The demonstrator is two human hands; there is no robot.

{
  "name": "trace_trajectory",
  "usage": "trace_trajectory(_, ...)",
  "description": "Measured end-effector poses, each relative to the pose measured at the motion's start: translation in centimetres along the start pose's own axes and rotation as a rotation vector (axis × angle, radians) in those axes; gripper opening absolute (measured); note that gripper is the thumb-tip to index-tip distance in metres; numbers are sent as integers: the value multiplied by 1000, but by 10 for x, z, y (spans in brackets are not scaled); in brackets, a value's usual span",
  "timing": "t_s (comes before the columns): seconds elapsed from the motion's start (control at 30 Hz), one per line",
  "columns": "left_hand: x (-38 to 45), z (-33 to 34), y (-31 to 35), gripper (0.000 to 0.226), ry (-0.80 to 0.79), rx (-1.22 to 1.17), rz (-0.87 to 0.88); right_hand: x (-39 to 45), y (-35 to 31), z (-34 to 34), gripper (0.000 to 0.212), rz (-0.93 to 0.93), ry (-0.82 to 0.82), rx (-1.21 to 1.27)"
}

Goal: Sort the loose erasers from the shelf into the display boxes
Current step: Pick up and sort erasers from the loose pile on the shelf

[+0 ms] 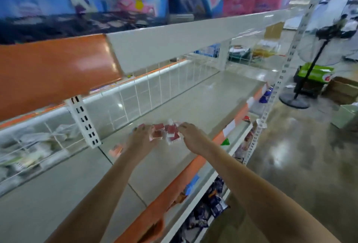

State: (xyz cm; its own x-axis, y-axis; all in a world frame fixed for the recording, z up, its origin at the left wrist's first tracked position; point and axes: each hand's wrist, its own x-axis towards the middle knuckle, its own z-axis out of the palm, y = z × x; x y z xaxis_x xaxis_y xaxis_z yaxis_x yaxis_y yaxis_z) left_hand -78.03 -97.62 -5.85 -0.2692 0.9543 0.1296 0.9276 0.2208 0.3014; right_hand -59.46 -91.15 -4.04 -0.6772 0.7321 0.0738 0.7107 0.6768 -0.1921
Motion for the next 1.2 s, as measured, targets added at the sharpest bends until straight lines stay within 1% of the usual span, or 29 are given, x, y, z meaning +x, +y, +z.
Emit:
trace_trajectory(0.07,13,8,-1,46,6,-24,-61,27,13,-2,51,-127,-1,-24)
trace_trajectory(0.17,20,21,2,34,36,4,-128,59,27,5,49,-314,-83,-90)
trace_trajectory(0.23,19,25,5,33,56,33,-155,71,32,8,44,-422,-115,-116)
trace_trajectory(0.37,12,28,8,34,73,36,-230,89,42,9,33,-599,-72,-103)
trace_trajectory(0.43,4,28,8,28,105,17,-255,97,44,9,31,-629,-68,-51)
trace_trajectory(0.57,-27,21,8,17,300,-36,-306,93,33,9,39,-614,-92,191)
trace_trajectory(0.63,-47,12,6,13,349,-66,-357,84,18,9,41,-624,-113,323)
trace_trajectory(0.7,-72,3,3,14,394,-97,-454,73,-3,12,40,-646,-146,438)
trace_trajectory(0.83,-133,-13,-3,17,435,-205,-675,44,-51,22,29,-690,-220,611)
trace_trajectory(0.9,-171,-21,-8,14,482,-335,-752,28,-80,27,23,-684,-279,698)
trace_trajectory(0.97,-213,-31,-12,17,558,-504,-801,10,-110,32,19,-691,-368,789)
trace_trajectory(1.07,-276,-52,-18,25,632,-586,-835,-21,-157,37,18,-706,-499,903)
trace_trajectory(1.2,-360,-84,-27,31,706,-654,-889,-79,-225,39,19,-749,-516,943)
